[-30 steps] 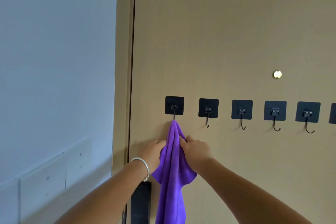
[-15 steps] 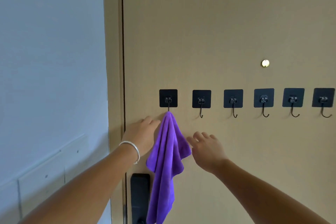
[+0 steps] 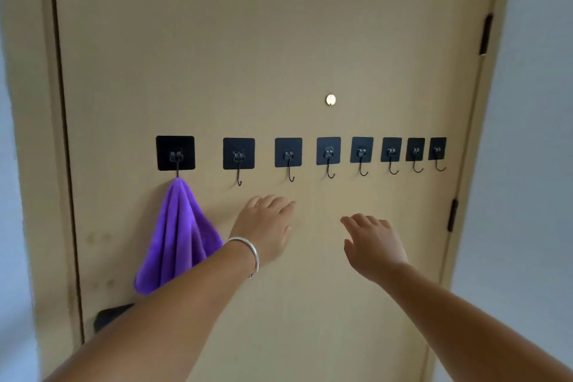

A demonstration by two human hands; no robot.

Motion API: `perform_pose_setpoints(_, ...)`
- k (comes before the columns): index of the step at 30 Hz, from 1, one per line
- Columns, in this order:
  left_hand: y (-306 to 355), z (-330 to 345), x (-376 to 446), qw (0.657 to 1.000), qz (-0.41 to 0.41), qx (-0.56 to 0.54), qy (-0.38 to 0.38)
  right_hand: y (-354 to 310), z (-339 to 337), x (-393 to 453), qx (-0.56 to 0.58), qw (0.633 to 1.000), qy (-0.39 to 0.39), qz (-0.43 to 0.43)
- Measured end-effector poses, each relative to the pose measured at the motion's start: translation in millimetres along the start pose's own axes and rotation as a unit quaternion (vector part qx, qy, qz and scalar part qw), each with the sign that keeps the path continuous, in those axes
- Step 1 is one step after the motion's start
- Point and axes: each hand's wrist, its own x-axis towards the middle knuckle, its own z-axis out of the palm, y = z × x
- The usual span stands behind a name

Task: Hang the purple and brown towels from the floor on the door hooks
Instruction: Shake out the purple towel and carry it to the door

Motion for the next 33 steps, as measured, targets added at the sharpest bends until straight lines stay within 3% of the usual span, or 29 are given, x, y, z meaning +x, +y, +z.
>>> perform_pose_setpoints(7, 121.0, 20.8, 46.0, 0.990, 0.105, -0.095, 0.007, 100.4, -29.3, -85.4, -0.063, 0.991, -0.017, 0.116)
perform_pose_setpoints(14, 270.5, -10.6, 84.4, 0.962, 0.209, -0.169, 0.040, 201.4, -92.7, -202.3, -0.151, 0.958, -0.035, 0.239)
perform_pose_setpoints(24, 468.0, -86.5, 97.9, 0.910, 0.336, -0.229, 0.075, 323.9, -209.7, -366.4, -0.248, 0.874, -0.041, 0.416)
perform_pose_setpoints(28, 544.8, -119.2, 86.4, 0.886, 0.380, -0.249, 0.090, 343.7, -246.8, -436.2, -0.281, 0.836, -0.046, 0.470)
perform_pose_setpoints(33, 643.2, -174.9, 54.3, 0.831, 0.455, -0.297, 0.118, 339.5, -300.7, -533.1, -0.310, 0.780, -0.058, 0.540)
